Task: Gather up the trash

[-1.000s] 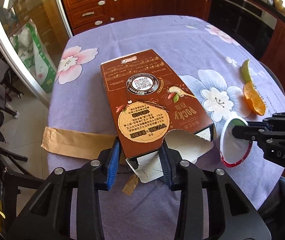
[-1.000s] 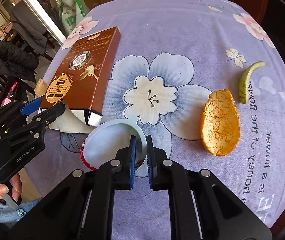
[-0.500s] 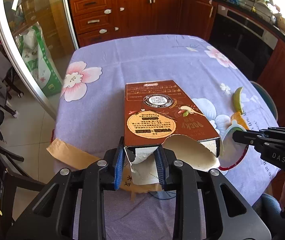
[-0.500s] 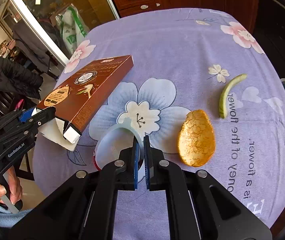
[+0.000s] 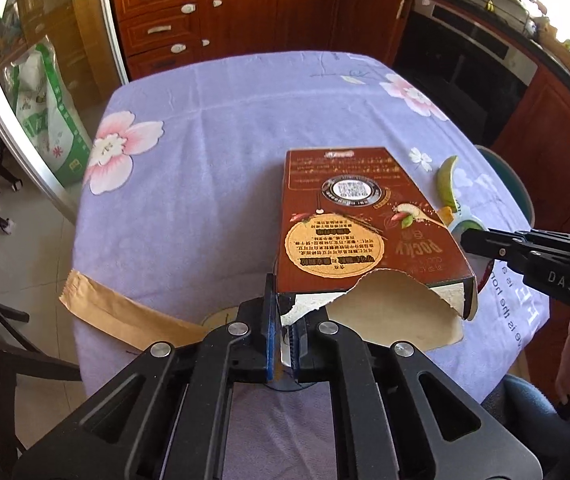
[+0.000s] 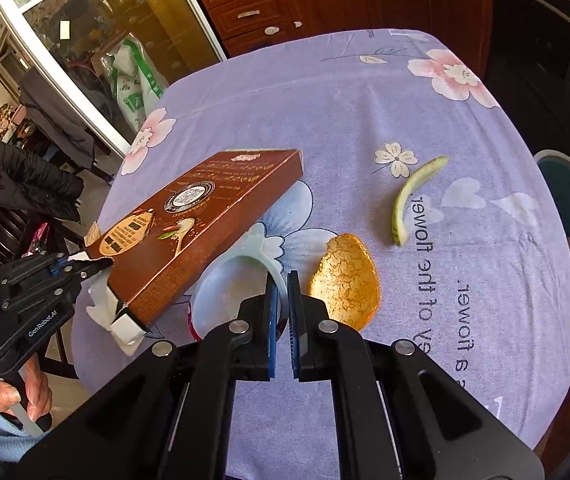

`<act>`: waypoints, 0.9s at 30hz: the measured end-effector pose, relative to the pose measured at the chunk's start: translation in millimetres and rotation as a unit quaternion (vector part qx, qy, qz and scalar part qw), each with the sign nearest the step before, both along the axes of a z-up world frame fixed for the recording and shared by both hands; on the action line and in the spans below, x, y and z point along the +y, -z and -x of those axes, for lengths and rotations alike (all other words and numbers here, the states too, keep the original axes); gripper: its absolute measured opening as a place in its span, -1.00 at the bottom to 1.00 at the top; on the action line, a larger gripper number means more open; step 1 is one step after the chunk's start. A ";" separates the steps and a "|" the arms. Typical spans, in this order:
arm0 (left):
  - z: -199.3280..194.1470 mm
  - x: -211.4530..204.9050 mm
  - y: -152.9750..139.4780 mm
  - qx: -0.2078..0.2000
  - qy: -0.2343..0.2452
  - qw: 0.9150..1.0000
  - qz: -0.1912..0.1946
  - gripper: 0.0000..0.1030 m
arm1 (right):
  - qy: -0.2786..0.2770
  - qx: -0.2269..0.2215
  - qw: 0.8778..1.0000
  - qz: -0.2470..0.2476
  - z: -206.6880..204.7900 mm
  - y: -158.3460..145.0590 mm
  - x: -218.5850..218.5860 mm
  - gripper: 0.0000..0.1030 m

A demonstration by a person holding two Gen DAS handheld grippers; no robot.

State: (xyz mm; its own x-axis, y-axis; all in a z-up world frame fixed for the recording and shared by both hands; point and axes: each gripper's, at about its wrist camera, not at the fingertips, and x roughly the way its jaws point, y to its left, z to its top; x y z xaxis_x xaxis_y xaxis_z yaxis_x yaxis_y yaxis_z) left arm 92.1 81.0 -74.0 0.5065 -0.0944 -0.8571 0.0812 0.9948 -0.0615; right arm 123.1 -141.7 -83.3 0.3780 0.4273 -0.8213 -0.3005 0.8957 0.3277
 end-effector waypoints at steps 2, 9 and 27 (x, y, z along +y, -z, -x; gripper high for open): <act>-0.2 -0.1 4.1 0.002 0.000 1.000 0.005 -0.87 | 0.000 0.003 1.000 0.000 0.1 1.5 0.3 -0.90; 7.8 -13.7 -7.5 -0.031 0.018 0.999 -0.010 -0.94 | -0.004 0.003 1.000 -0.004 -0.8 -0.3 5.1 -0.90; 7.4 -34.0 -71.6 -0.108 0.014 0.994 -0.030 -0.95 | 0.079 -0.061 0.995 -0.028 -11.3 -49.7 -63.9 -0.90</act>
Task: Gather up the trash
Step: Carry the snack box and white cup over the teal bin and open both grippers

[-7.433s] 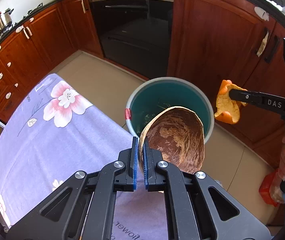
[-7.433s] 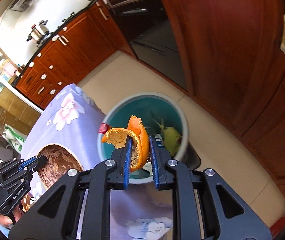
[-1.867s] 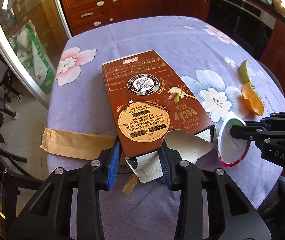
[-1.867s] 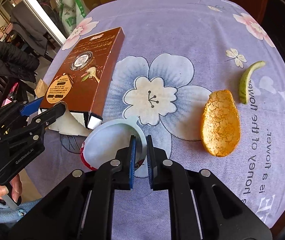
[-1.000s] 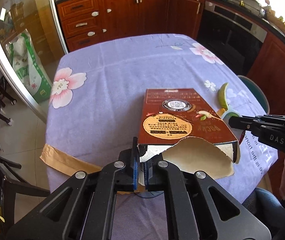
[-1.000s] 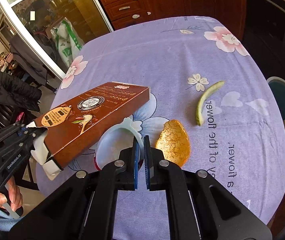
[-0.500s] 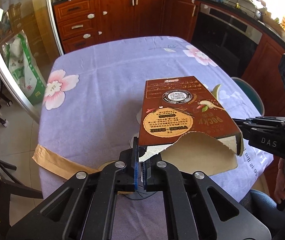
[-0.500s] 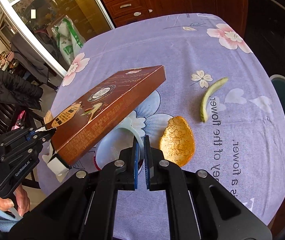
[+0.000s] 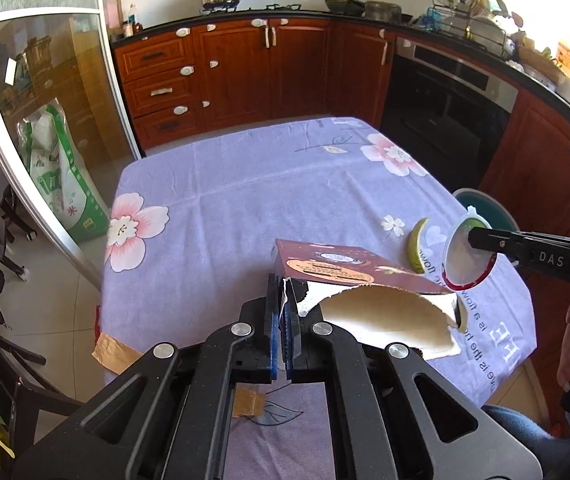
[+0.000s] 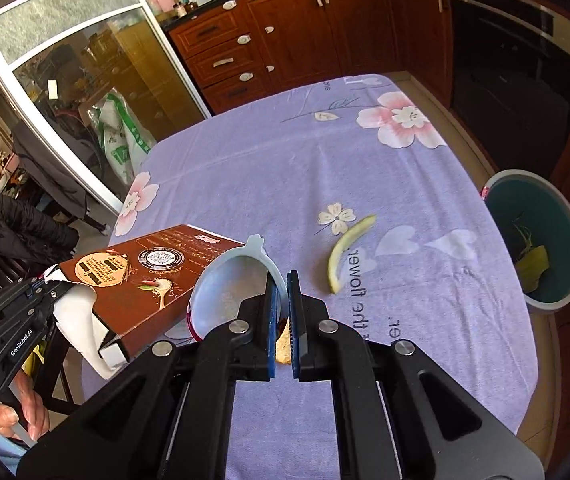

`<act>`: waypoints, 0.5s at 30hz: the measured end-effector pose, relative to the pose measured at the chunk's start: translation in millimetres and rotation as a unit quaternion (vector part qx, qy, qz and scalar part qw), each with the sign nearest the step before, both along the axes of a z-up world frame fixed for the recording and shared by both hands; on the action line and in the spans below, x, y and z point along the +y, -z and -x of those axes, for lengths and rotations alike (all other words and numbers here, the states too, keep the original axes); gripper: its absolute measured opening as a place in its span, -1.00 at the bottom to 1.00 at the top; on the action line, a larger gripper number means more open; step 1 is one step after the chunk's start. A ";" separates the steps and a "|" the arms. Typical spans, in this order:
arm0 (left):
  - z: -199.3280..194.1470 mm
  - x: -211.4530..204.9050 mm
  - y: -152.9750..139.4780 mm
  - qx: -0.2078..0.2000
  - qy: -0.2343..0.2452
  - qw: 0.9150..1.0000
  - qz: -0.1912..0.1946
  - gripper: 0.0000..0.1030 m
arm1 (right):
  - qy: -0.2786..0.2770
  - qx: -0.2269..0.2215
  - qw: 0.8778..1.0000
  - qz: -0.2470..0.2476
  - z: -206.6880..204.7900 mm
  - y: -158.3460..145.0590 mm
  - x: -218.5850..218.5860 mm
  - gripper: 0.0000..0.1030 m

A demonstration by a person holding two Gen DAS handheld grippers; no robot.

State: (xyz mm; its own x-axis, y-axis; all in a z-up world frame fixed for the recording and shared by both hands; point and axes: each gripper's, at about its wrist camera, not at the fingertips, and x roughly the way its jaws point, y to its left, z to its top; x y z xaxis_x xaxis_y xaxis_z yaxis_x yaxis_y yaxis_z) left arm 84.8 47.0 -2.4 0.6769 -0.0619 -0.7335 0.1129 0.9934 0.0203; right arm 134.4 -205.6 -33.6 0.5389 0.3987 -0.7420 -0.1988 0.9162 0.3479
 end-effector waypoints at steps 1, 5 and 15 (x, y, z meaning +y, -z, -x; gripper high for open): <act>-1.3 -3.3 -1.3 -0.001 0.004 1.000 -0.001 -0.96 | 0.004 -0.002 1.000 -0.001 -0.8 -1.0 -4.5 -0.90; -4.0 -17.3 -8.7 -0.014 0.018 1.000 -0.007 -0.97 | 0.019 -0.004 1.000 -0.007 -1.9 -1.0 -21.1 -0.90; -17.9 -60.7 -39.5 -0.035 0.064 0.997 -0.012 -0.96 | 0.073 -0.023 0.996 -0.034 -4.9 -9.2 -78.5 -0.90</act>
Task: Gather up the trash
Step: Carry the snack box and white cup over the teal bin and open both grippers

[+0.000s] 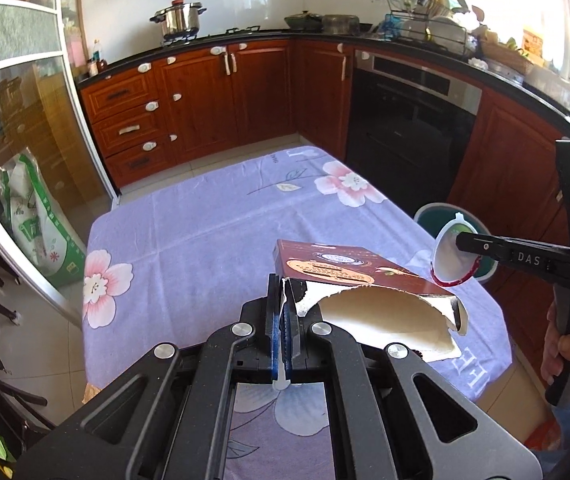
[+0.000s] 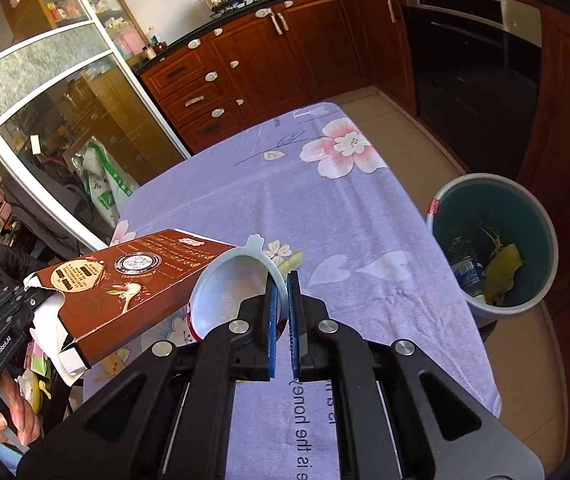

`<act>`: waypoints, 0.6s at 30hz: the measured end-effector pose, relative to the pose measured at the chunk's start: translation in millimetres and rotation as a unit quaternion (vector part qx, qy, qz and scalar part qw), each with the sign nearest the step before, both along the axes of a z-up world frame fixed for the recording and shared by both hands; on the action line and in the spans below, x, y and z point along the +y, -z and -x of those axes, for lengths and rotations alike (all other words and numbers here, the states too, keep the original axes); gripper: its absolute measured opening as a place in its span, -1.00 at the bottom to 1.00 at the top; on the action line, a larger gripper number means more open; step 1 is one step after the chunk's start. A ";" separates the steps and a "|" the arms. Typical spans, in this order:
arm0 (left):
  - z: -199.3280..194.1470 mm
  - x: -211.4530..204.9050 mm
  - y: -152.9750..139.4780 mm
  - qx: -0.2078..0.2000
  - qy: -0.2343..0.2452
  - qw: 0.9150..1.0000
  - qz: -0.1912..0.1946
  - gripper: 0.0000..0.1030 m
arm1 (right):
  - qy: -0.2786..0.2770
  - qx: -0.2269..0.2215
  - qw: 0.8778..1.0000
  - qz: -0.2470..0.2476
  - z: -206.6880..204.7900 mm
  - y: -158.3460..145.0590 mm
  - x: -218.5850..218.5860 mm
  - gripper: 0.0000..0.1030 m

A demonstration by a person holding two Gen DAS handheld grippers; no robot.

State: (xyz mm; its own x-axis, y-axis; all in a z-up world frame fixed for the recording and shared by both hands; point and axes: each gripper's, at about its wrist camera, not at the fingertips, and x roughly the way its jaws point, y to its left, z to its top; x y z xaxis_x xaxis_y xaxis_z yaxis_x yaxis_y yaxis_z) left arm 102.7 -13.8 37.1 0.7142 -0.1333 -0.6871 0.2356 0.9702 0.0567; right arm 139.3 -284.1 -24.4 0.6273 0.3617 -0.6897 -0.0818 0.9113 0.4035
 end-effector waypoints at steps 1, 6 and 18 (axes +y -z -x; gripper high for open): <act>-2.1 -7.3 -2.1 -0.001 0.008 1.000 0.000 -0.96 | 0.009 -0.003 1.000 -0.002 0.4 -1.3 -9.5 -0.90; -13.4 -50.4 -5.9 0.001 0.052 0.999 -0.008 -0.96 | 0.059 -0.014 0.998 -0.012 4.3 -4.5 -61.2 -0.90; -41.7 -163.0 -9.5 0.004 0.152 0.988 -0.041 -0.96 | 0.163 -0.019 0.986 -0.036 17.3 7.5 -173.0 -0.90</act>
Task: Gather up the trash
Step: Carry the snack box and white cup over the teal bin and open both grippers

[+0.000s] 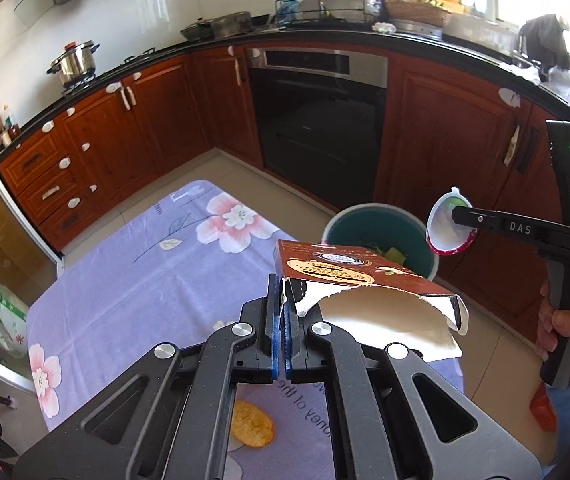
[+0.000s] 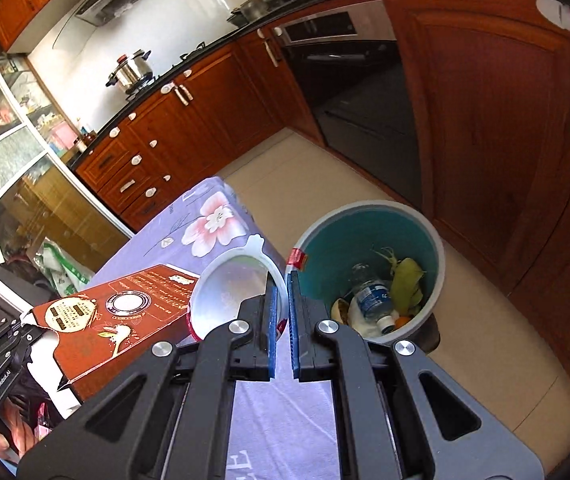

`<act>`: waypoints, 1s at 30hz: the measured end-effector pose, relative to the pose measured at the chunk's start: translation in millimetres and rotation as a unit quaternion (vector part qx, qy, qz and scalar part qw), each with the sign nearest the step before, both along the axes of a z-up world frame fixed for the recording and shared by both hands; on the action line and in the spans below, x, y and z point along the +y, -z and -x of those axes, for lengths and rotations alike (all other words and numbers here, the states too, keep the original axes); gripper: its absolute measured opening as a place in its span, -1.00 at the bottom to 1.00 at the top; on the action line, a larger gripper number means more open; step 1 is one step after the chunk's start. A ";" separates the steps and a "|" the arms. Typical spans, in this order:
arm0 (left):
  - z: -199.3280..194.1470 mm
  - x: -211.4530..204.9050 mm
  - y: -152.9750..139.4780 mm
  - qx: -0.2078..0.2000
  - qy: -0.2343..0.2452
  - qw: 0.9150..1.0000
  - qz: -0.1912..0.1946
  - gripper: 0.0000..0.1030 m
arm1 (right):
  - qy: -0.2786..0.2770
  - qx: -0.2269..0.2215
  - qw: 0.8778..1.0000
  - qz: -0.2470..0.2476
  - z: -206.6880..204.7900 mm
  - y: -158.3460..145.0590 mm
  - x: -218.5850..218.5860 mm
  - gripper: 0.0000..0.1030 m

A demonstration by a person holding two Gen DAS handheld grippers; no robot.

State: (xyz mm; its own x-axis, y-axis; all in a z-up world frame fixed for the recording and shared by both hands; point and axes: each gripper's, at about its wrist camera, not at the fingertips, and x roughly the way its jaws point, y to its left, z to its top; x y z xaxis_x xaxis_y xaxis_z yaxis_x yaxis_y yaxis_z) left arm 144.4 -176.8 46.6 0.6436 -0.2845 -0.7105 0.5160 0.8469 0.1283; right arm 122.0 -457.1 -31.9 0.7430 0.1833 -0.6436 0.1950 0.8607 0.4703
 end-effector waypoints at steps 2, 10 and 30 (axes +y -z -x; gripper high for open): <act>-7.0 -18.7 2.1 0.006 0.013 1.000 -0.004 -0.96 | 0.009 0.003 1.000 -0.003 0.5 4.0 -10.9 -0.90; -39.7 -90.7 35.4 0.054 0.062 0.996 -0.026 -0.96 | 0.041 0.022 0.999 -0.008 -5.0 22.7 -48.8 -0.90; -109.0 -183.5 145.3 0.107 0.039 0.988 -0.103 -0.96 | 0.067 0.111 0.992 -0.008 -54.2 89.2 -98.9 -0.90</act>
